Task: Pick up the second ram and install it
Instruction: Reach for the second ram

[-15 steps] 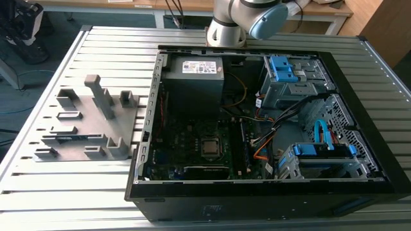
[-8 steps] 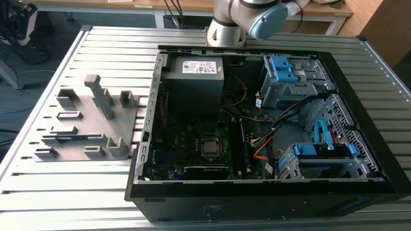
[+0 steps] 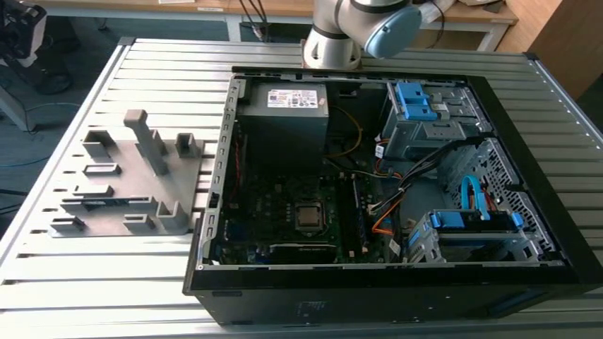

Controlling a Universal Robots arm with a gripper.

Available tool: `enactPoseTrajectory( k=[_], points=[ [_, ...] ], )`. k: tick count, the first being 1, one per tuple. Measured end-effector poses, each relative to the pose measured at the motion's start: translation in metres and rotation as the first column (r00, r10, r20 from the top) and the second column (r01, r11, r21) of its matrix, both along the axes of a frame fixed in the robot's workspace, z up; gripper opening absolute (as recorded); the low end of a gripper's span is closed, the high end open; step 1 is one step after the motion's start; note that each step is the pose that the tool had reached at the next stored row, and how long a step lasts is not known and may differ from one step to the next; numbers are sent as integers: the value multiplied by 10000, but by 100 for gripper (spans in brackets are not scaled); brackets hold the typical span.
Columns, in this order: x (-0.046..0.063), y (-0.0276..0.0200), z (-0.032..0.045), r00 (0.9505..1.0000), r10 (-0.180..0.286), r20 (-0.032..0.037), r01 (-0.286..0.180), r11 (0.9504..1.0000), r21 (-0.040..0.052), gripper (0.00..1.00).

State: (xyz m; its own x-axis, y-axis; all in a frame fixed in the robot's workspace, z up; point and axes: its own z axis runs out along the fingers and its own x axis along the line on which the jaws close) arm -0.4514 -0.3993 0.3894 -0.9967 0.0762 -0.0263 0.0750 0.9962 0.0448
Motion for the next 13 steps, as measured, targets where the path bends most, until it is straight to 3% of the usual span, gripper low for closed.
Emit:
enactPoseTrajectory(
  k=[8, 13],
  points=[
    [-102, -14, -7, 10000, 0, 0, 0, 10000, 0, 10],
    [-185, -88, -16, 10000, 2, 0, -2, 10000, 0, 10]
  ],
)
